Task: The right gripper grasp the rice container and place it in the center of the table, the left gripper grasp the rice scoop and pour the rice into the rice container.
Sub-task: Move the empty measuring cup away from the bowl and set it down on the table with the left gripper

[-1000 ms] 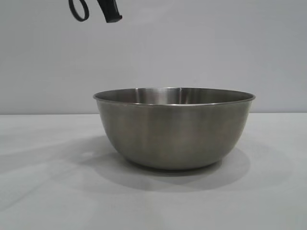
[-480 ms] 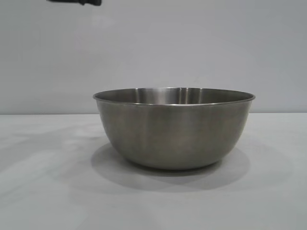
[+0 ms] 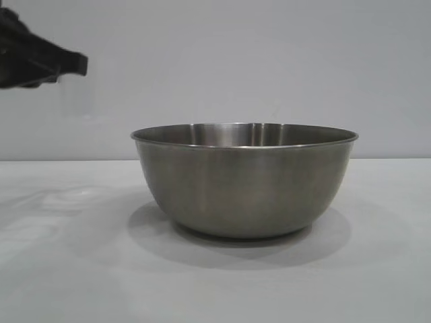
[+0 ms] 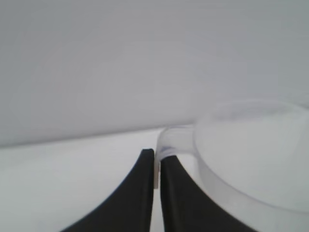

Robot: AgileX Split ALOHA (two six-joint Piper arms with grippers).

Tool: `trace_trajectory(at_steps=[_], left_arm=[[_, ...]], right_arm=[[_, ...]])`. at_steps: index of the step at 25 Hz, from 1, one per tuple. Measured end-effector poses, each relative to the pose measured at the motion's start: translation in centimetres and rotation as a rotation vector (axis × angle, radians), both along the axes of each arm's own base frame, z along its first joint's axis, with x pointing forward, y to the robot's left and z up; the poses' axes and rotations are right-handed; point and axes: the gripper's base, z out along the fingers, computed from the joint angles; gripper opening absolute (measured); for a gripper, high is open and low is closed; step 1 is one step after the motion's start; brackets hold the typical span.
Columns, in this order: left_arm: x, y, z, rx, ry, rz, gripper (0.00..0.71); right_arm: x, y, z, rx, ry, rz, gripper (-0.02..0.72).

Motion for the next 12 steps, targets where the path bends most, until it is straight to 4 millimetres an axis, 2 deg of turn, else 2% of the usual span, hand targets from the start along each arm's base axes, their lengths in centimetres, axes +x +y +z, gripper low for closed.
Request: trace_trajectory(at_steps=[12], left_arm=[[-0.7, 0.2, -4.2, -0.014, 0.142, 0.011, 0.000]], right_arm=[[0.0, 0.0, 0.0, 0.000, 0.000, 0.000, 0.470]])
